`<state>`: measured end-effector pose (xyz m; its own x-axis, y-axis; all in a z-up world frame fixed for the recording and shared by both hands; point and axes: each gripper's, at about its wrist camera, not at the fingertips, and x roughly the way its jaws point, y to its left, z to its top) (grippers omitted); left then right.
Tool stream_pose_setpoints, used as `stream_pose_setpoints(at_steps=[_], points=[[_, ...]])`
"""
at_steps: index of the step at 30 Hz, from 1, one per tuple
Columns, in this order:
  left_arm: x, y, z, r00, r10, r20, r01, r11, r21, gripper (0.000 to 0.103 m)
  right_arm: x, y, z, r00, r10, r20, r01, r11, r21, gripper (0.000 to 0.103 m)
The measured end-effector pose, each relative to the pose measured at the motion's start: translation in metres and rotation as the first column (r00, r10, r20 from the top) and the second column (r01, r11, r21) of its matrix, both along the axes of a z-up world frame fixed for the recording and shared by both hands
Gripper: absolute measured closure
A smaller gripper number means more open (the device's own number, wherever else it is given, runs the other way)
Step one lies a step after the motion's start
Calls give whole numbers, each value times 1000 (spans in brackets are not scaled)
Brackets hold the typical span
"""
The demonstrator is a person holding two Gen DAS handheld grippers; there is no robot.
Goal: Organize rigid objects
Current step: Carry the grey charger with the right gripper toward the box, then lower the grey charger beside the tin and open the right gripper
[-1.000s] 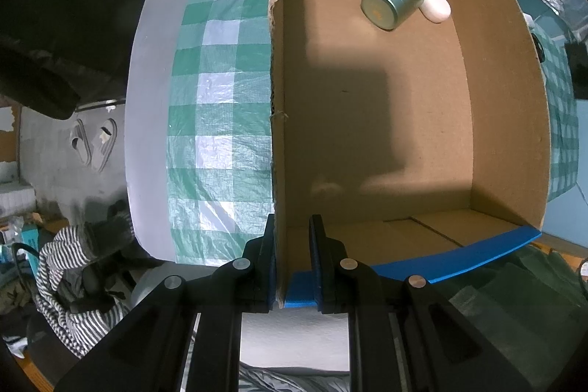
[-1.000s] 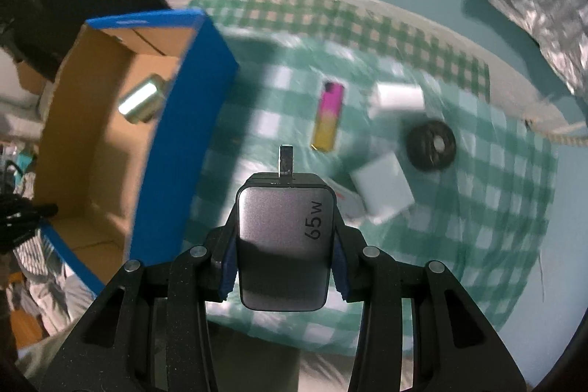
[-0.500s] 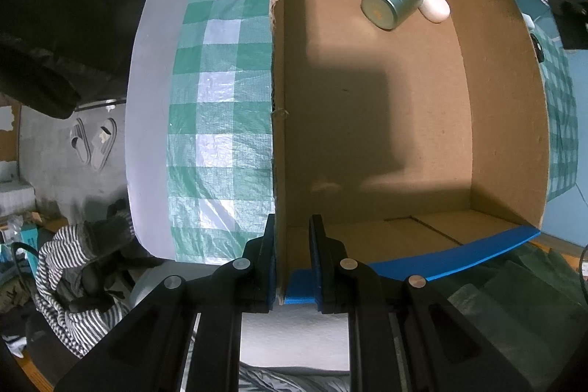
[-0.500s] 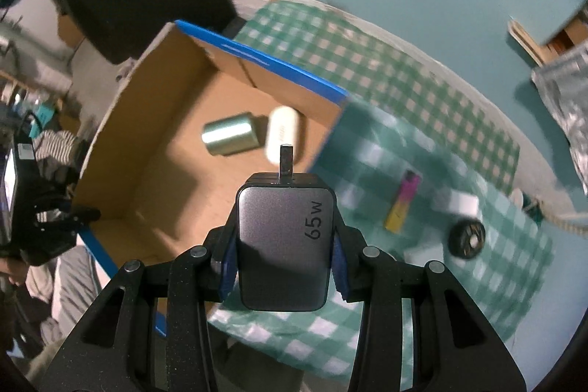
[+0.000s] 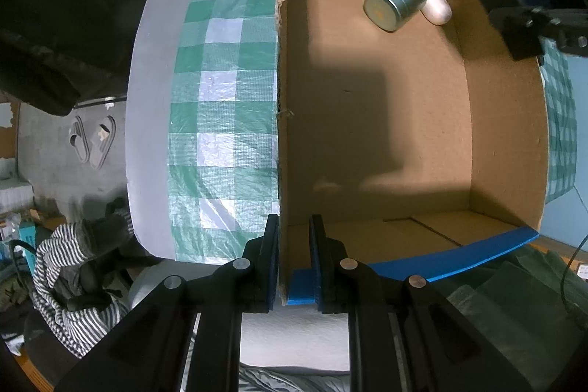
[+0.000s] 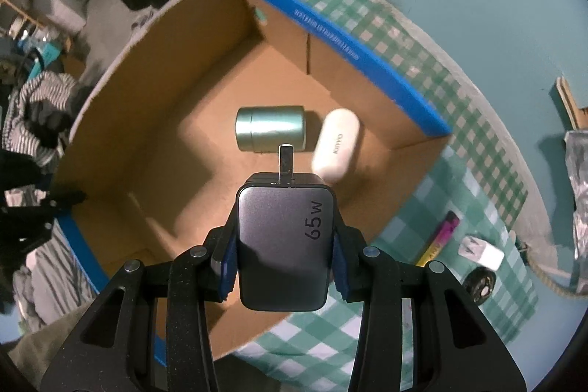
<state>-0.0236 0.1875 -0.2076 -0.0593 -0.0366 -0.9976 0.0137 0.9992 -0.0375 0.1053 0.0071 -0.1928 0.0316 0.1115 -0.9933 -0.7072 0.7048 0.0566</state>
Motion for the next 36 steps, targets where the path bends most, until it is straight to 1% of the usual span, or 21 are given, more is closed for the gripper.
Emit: stream_pose_setpoints(at_steps=[4, 9, 15, 17, 23, 27, 31, 36], points=[[1, 1, 0, 1000, -2, 1, 2, 1000, -3, 88, 0, 3, -19, 1000, 13, -23, -14, 999, -45, 62], [1, 2, -1, 1000, 1, -2, -1, 1000, -3, 88, -3, 3, -34, 998, 32, -45, -35, 997, -69, 62], [1, -1, -1, 1000, -5, -4, 5, 1000, 2, 88, -5, 5, -38, 997, 62, -47, -65, 995, -75, 62], [1, -2, -2, 1000, -5, -4, 5, 1000, 3, 88, -5, 5, -38, 997, 65, -42, -68, 995, -78, 64], [2, -4, -2, 1000, -12, -6, 12, 1000, 7, 88, -3, 4, -26, 998, 65, -8, -65, 995, -75, 64], [2, -5, -2, 1000, -14, -5, 14, 1000, 8, 88, -5, 0, -13, 999, 51, 13, -51, 998, -48, 64], [3, -6, -2, 1000, -16, -5, 16, 1000, 9, 88, -6, -3, 2, 998, 51, 34, -50, 998, -26, 53], [3, -6, -2, 1000, -20, -8, 20, 1000, 12, 88, -9, -8, 18, 998, 25, 52, -25, 1000, 3, 47]])
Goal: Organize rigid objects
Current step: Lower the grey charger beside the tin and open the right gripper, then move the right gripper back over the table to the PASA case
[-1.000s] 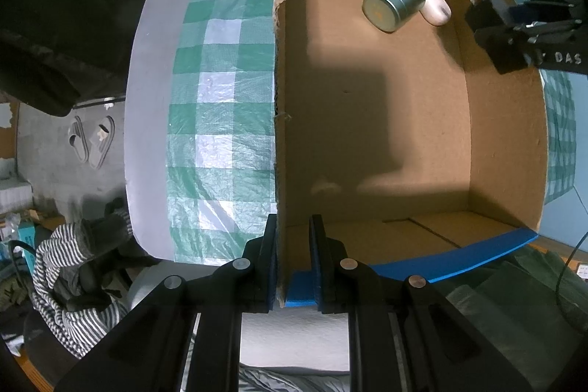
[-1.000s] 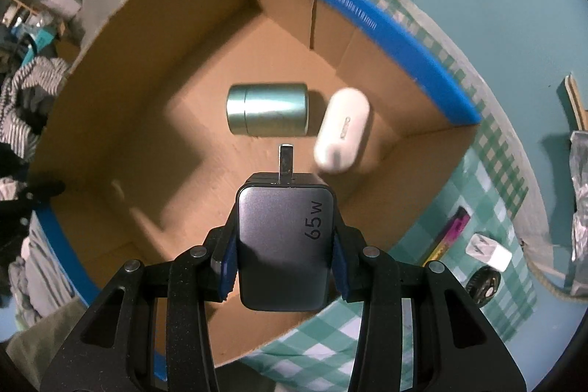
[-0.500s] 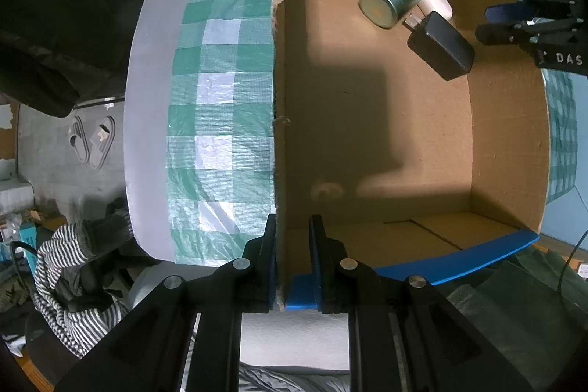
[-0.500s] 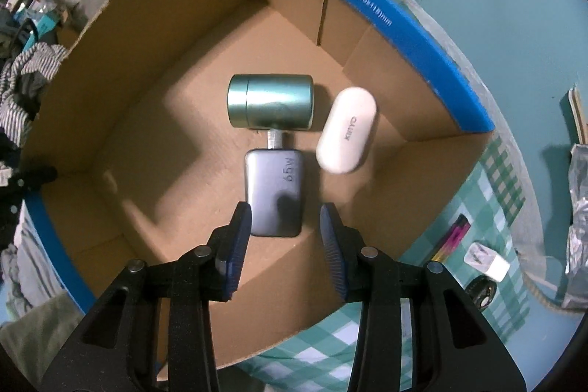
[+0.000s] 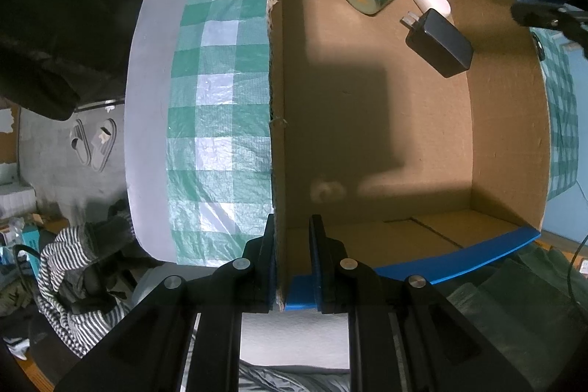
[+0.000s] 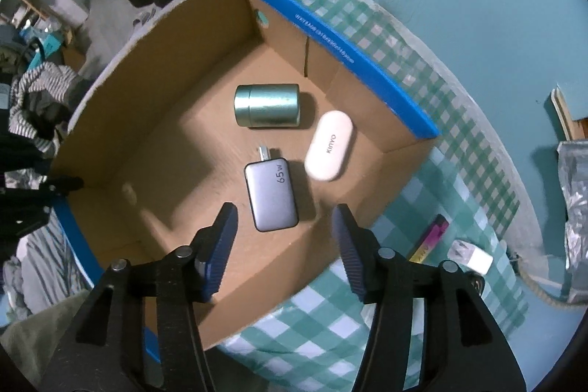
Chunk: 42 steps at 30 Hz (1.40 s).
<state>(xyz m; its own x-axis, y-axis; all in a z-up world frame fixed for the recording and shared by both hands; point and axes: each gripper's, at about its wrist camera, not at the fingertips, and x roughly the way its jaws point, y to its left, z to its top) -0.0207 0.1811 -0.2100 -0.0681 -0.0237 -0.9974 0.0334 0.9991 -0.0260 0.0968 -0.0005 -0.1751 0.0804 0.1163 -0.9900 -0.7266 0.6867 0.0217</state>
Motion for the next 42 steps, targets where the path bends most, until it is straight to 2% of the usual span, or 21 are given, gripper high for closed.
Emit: stream_pose_setpoints(at_steps=[11, 20, 23, 30, 37, 42], points=[[0, -1, 2, 1000, -4, 4, 4, 1000, -5, 88, 9, -44, 23, 993, -118, 0, 118, 992, 35, 40], [1, -6, 2, 1000, -12, 6, 12, 1000, 0, 88, 26, -111, 23, 958, -284, -33, 284, 959, 19, 37], [1, -6, 2, 1000, -15, 7, 15, 1000, 1, 88, 33, -136, 16, 934, -352, -55, 353, 936, 3, 33], [2, -8, 3, 1000, -15, 6, 15, 1000, 1, 88, 34, -184, -10, 874, -473, -108, 474, 880, -23, 33], [2, -8, 4, 1000, -15, 5, 15, 1000, 2, 88, 31, -208, -35, 812, -559, -171, 561, 827, -37, 32], [2, -8, 4, 1000, -15, 5, 15, 1000, 2, 88, 29, -219, -52, 754, -623, -208, 627, 777, -56, 26]])
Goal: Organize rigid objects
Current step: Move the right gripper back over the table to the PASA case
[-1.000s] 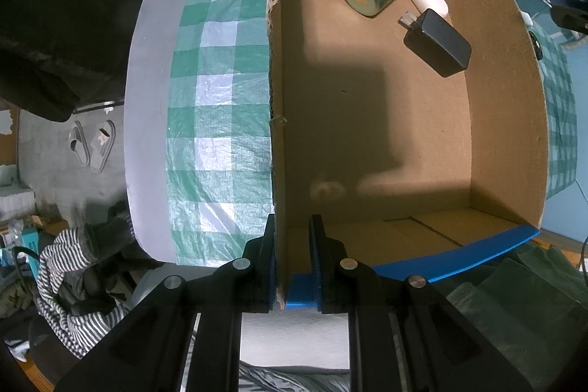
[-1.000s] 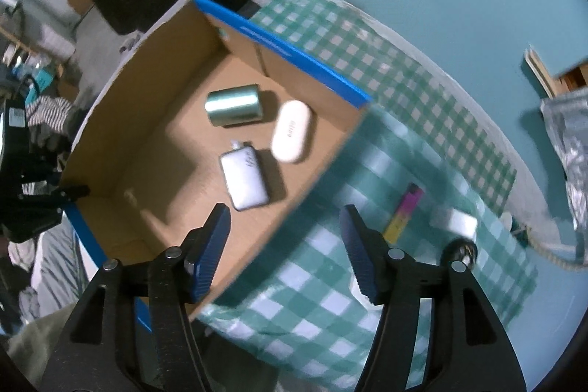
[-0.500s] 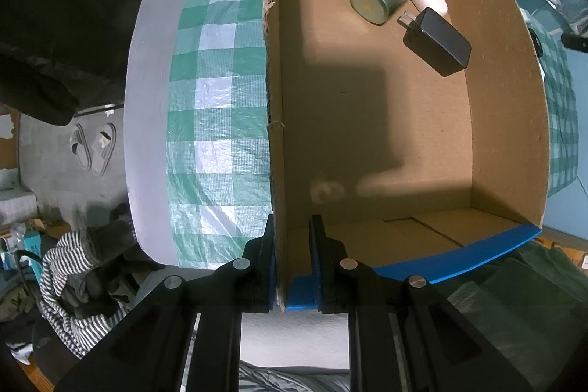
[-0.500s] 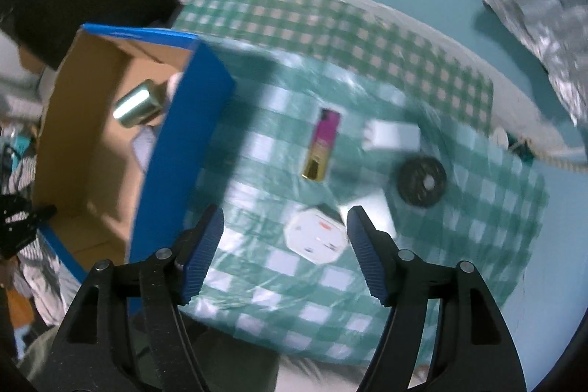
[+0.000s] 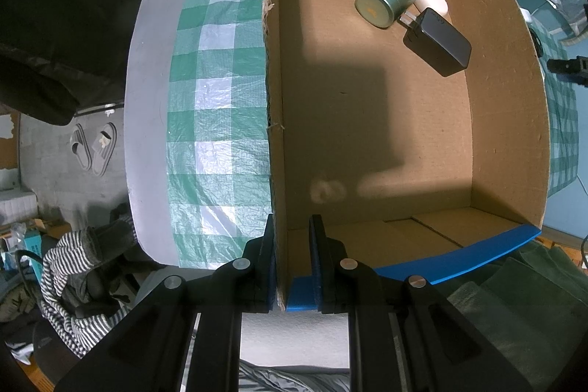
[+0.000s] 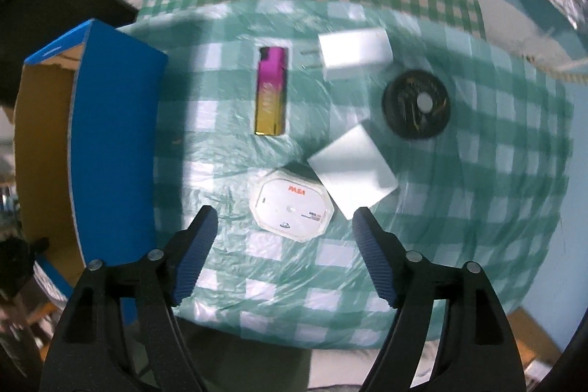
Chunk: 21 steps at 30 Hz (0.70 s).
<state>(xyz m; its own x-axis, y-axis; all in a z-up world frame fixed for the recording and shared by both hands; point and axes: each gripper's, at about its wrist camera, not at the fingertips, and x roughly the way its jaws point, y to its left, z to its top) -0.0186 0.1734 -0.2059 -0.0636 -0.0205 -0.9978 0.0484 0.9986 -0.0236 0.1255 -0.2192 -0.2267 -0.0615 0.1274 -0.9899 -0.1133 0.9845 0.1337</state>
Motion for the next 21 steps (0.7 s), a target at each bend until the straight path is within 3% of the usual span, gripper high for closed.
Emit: stream_pose_setpoints(at_steps=[15, 21], points=[[1, -1, 0, 1000, 2, -13, -2, 1000, 3, 88, -4, -15, -46, 977, -190, -96, 195, 980, 46, 24], [0, 0, -1, 1000, 2, -17, -2, 1000, 2, 88, 1, -12, -61, 974, -204, -98, 207, 978, 20, 23]])
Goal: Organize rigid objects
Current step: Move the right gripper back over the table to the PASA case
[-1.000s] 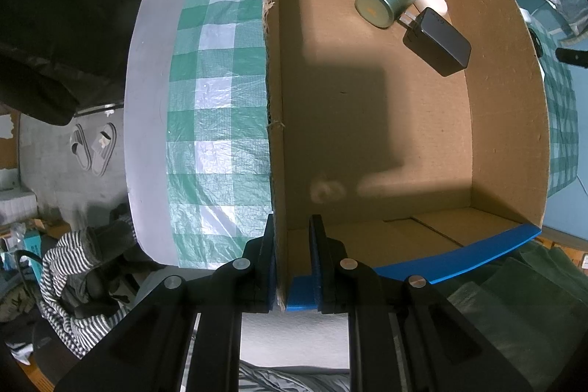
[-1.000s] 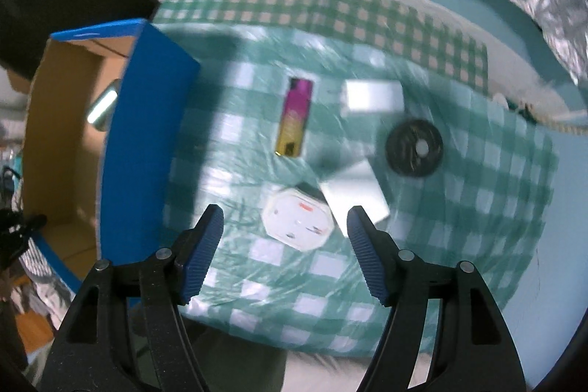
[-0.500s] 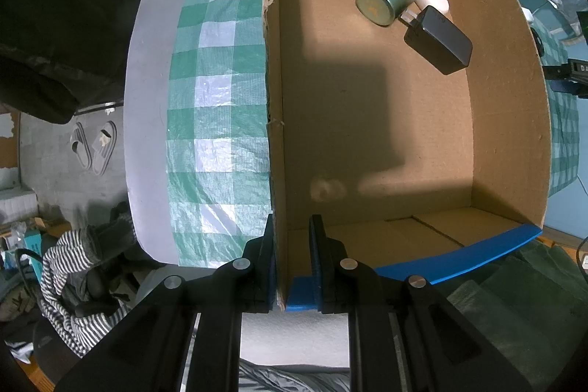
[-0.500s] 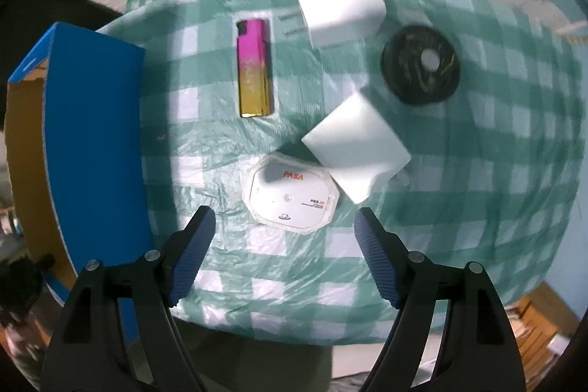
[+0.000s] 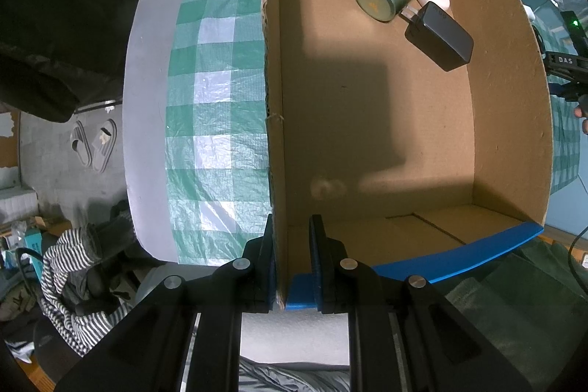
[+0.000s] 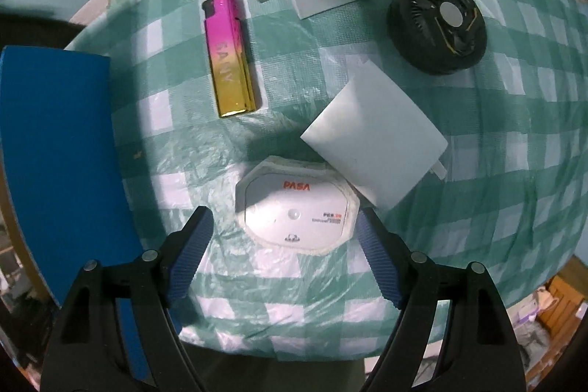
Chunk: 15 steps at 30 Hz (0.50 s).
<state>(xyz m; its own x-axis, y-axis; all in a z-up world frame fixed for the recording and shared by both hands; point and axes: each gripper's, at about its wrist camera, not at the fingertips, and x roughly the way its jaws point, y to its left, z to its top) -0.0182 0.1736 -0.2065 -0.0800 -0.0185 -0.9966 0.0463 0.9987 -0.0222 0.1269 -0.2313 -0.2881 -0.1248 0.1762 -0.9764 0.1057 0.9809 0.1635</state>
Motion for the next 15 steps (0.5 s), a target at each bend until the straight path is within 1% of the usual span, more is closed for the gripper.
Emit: stream_pose_setpoints(at_steps=[8, 11, 15], points=[[0, 0, 0, 1000, -1, -1, 1, 1000, 0, 88, 2, 8, -10, 1000, 4, 0, -4, 997, -73, 23], [0, 1, 0, 1000, 2, -2, -2, 1000, -3, 88, 3, 11, -13, 1000, 9, -5, -9, 996, -87, 23], [-1, 2, 0, 1000, 2, -2, -2, 1000, -3, 88, 4, 9, -17, 1000, -15, -2, 15, 996, -86, 23]])
